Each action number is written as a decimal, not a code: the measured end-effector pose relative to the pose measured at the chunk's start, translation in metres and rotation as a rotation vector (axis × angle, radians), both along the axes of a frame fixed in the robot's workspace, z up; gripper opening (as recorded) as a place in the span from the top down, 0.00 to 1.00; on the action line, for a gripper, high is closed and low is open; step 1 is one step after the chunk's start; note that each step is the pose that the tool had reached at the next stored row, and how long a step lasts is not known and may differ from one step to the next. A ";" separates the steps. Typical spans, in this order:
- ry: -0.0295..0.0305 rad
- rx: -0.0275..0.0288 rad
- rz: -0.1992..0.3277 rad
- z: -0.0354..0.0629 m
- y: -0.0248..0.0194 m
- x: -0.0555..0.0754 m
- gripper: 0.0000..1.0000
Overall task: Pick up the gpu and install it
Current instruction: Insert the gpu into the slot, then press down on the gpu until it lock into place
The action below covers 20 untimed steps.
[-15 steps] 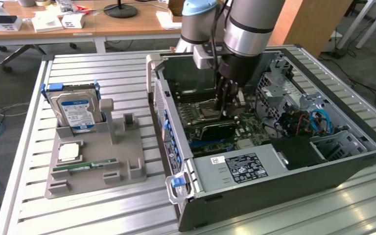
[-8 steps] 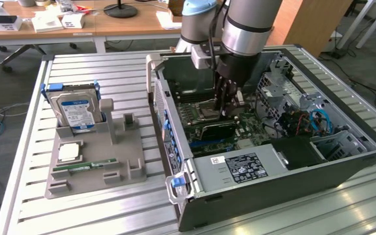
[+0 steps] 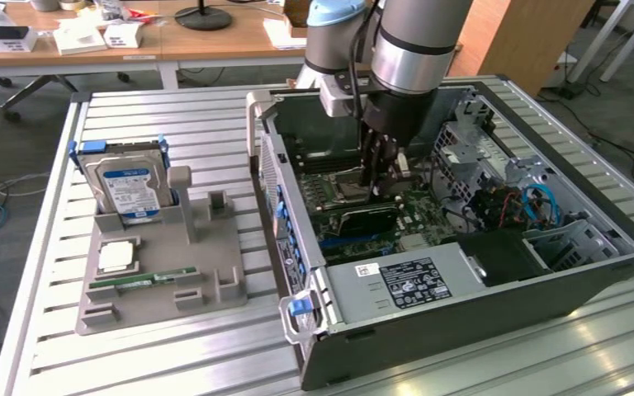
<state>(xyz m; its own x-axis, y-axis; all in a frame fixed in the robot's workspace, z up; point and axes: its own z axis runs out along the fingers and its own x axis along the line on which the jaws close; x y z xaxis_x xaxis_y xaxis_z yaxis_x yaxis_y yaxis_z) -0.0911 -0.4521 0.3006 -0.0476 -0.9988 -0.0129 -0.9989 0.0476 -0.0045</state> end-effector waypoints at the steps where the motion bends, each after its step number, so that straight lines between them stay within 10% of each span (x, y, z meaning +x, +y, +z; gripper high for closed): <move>1: 0.0000 0.0000 0.000 0.0000 0.0000 0.000 0.60; 20: -0.0001 0.0000 0.000 0.0016 0.0000 0.000 0.60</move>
